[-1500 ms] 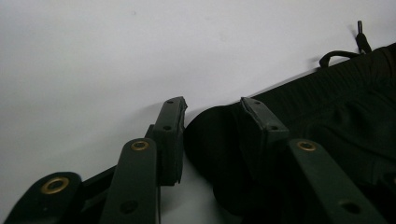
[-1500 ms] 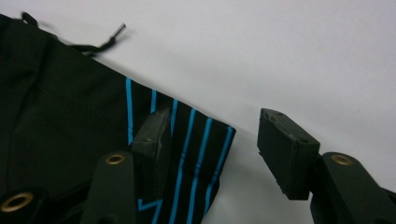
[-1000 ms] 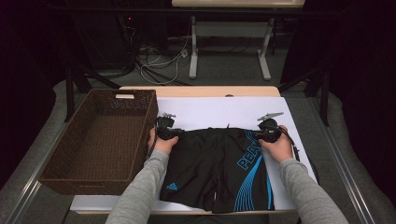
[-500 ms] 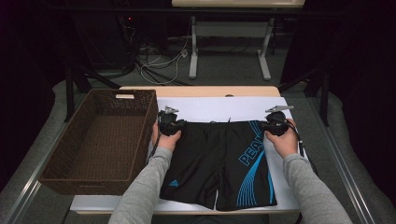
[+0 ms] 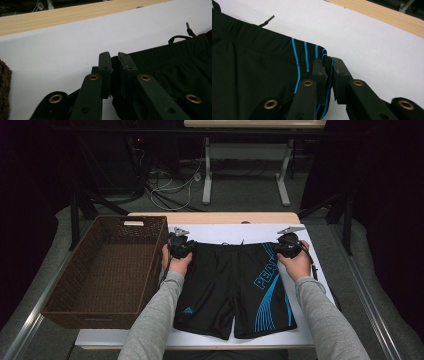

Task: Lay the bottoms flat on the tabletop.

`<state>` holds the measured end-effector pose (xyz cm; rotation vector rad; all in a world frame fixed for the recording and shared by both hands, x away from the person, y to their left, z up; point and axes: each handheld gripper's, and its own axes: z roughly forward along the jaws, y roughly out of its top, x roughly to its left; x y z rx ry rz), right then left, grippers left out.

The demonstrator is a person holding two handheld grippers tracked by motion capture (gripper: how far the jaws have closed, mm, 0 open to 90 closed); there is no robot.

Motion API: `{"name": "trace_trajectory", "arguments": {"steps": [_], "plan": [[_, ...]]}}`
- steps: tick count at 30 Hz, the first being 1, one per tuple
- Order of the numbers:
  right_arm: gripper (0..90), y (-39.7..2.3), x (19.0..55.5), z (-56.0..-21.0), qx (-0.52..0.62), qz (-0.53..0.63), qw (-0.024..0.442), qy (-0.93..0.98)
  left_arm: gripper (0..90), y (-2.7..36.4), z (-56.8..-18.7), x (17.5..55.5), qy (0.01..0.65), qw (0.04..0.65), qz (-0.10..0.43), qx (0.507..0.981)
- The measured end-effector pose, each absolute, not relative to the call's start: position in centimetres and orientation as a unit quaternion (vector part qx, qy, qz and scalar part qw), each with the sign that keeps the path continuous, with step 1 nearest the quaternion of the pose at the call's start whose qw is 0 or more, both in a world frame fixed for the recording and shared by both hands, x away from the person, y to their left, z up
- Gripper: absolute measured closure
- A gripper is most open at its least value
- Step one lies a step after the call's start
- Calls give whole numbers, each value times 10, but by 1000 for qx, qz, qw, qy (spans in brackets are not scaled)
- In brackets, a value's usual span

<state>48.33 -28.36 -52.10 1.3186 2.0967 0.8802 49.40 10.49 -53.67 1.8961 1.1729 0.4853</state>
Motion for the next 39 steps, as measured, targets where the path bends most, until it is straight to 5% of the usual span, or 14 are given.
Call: {"name": "trace_trajectory", "arguments": {"steps": [20,29,39], "plan": [[801,-277,498,-532,499,305,251,772,812,101,-545,505,469,394,195,766],[570,-269,491,-520,490,320,267,766,804,99,-544,504,471,391,199,766],[475,-240,464,-491,438,335,296,780,580,96,-527,483,481,414,209,744]]}}
